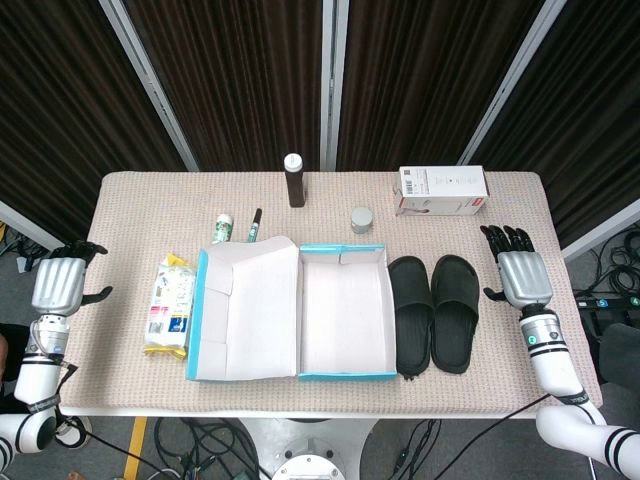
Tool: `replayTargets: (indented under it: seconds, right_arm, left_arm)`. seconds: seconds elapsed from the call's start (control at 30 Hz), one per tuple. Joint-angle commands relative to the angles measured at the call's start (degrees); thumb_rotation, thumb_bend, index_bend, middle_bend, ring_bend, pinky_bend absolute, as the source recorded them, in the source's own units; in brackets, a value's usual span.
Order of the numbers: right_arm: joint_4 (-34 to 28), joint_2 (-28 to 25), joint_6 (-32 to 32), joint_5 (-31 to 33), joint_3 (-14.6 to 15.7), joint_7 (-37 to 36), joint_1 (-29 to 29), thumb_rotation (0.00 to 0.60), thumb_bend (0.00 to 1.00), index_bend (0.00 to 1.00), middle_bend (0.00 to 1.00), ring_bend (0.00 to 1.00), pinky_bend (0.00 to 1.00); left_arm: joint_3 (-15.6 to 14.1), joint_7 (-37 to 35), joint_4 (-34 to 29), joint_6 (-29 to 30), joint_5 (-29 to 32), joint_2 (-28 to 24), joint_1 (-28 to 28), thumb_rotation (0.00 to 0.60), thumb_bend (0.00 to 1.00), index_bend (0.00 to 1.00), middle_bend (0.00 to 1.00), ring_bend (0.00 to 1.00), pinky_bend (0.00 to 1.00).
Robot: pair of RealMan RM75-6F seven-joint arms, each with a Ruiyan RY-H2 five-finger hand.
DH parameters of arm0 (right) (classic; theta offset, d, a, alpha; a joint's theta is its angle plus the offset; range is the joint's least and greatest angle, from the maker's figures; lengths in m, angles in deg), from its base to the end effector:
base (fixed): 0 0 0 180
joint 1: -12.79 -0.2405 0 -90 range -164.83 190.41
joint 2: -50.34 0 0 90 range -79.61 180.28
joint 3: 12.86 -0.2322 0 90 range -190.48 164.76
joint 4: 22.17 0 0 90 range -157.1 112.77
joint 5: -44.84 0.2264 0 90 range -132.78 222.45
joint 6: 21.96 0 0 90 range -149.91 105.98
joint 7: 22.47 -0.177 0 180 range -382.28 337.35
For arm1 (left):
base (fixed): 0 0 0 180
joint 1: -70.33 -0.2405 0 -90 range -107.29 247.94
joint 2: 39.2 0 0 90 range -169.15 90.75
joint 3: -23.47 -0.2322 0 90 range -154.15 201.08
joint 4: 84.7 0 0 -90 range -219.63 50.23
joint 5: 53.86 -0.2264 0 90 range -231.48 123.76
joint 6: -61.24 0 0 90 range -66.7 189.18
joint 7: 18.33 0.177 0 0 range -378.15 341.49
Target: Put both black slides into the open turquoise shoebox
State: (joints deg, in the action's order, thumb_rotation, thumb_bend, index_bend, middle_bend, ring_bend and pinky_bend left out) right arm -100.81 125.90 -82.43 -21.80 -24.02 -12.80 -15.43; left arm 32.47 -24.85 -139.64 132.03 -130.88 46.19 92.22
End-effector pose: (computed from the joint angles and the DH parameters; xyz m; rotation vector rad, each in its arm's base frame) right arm -0.2670 -0.3656 0.0745 1.5142 -0.9176 0.7753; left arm -0.3358 0.3439 0.0920 -1.3888 -0.8076 -0.8471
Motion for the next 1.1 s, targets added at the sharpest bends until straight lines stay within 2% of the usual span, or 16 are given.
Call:
replayTargets:
  seconds: [0.03, 0.7, 0.93, 1.1]
  right_arm:
    - [-0.1, 0.1, 0.0, -0.1, 0.1, -0.2, 0.0, 0.600, 0.03, 0.03, 0.08, 0.00, 0.02]
    - [-4.0, -2.8, -2.4, -1.0, -0.3, -2.6, 1.5, 0.600, 0.03, 0.03, 0.09, 0.00, 0.02]
    - [-3.8, -2.6, -0.9, 0.2, -1.1, -3.5, 0.7, 0.600, 0.03, 0.03, 0.11, 0.00, 0.03]
    - [-5.3, -3.1, 1.7, 3.8, -2.3, -1.1, -0.9, 0.600, 0.03, 0.03, 0.12, 0.01, 0.04]
  left_arm:
    - [0.2, -0.4, -0.1, -0.3, 0.3, -0.1, 0.0, 0.600, 0.13, 0.34, 0.31, 0.22, 0.32]
    - [0.0, 0.2, -6.4, 1.8, -0.4, -3.6, -1.4, 0.600, 0.13, 0.34, 0.31, 0.22, 0.32]
    - [-0.2, -0.5, -4.5, 0.6, -1.0, -2.4, -0.3, 0.600, 0.13, 0.34, 0.31, 0.22, 0.32]
    - [-0.4, -0.9, -4.1, 0.4, -1.5, -2.2, 0.1, 0.600, 0.13, 0.34, 0.31, 0.22, 0.32]
